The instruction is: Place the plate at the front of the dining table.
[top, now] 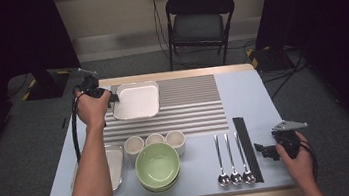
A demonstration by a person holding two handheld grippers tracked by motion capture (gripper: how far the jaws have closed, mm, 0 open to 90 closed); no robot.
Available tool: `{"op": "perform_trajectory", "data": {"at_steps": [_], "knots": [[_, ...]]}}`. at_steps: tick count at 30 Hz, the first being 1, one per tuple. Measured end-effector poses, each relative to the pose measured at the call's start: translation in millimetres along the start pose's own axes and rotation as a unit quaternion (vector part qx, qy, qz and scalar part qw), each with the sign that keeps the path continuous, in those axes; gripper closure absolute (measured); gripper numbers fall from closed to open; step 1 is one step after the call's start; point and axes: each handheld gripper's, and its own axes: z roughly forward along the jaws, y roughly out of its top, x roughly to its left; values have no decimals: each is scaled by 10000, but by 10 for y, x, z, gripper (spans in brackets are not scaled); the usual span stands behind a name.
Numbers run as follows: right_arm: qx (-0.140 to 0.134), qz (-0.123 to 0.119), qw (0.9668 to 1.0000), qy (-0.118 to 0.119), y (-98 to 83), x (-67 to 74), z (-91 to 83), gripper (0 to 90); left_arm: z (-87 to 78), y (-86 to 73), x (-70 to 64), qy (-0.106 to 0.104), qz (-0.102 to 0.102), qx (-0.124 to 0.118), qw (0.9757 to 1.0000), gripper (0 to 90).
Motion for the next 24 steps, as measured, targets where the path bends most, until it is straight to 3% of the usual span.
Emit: {"op": "perform_trajectory", "data": {"at_steps": [11,14,24], "knots": [[-1,-3,10000,1,-1,1,0,112,67,4,-28,-67,-12,27,10000,892],[-7,-10,10000,-8,-1,3,0,112,87,6,-37,12,-21,24,10000,892],[-6,-8,10000,-8,-1,3,0,112,136,19,-75,-90,-31,41,9999,892]]}}
